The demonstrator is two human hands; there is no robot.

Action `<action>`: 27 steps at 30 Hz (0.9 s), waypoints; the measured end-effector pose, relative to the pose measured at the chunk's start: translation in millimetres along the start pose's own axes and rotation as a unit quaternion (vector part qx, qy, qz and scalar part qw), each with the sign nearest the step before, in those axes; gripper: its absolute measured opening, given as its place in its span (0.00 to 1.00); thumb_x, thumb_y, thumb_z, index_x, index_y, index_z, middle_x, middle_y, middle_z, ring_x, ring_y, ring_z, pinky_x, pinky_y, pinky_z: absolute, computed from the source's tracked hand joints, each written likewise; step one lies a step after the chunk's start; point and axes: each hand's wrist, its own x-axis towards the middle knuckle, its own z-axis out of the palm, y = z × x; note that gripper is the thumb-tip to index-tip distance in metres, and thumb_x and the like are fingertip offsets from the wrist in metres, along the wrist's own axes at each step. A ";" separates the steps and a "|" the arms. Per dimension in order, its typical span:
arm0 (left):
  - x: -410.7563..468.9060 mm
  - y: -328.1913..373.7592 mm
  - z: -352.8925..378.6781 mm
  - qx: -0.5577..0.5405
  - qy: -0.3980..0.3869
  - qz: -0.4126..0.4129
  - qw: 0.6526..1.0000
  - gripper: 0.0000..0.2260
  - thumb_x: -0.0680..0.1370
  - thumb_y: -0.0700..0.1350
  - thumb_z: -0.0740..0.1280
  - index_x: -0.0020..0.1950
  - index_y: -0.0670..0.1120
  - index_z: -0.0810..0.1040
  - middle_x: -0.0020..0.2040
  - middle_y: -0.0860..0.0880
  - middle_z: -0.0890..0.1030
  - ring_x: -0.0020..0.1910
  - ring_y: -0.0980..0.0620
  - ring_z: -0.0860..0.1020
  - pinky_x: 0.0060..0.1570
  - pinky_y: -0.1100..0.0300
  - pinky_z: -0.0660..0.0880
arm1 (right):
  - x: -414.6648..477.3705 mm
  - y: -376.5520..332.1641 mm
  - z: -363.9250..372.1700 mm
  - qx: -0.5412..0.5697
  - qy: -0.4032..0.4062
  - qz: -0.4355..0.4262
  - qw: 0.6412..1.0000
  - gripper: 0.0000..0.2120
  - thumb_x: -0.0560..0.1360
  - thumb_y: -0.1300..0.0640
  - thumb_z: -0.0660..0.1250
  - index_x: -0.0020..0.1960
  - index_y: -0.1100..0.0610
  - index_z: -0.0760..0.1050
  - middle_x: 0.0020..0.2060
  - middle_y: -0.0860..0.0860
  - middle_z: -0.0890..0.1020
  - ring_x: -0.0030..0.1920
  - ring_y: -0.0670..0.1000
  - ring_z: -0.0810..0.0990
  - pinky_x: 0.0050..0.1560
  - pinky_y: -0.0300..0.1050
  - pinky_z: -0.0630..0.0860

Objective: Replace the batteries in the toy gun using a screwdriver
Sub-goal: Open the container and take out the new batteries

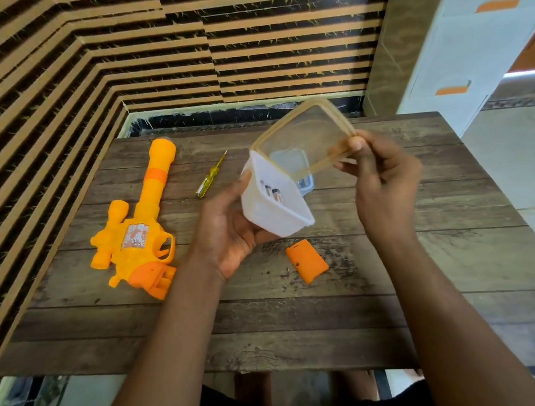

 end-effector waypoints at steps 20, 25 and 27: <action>-0.8 -8.9 8.6 -0.086 0.003 -0.021 0.996 0.38 0.72 0.58 0.61 0.79 0.41 0.70 0.64 0.32 0.74 0.35 0.43 0.82 0.28 0.58 0.78 | 27.8 35.8 -45.3 -0.352 -0.034 -0.116 0.928 0.10 0.72 0.75 0.68 0.49 0.66 0.84 0.46 0.60 0.87 0.44 0.58 0.85 0.48 0.45 0.79; -9.1 -8.9 18.8 -0.088 0.010 0.002 0.996 0.27 0.71 0.58 0.61 0.63 0.44 0.82 0.54 0.36 0.83 0.39 0.41 0.83 0.27 0.57 0.78 | 24.9 44.3 -40.9 -0.404 -0.115 0.008 0.907 0.14 0.69 0.73 0.68 0.53 0.63 0.83 0.49 0.59 0.85 0.48 0.59 0.83 0.50 0.43 0.74; -13.1 -8.2 23.2 -0.087 0.009 0.005 0.996 0.22 0.72 0.58 0.62 0.56 0.46 0.85 0.51 0.39 0.85 0.44 0.40 0.83 0.27 0.57 0.79 | 24.6 42.4 -38.7 -0.410 -0.123 0.039 0.903 0.14 0.70 0.71 0.69 0.54 0.62 0.83 0.52 0.58 0.85 0.50 0.58 0.83 0.53 0.41 0.74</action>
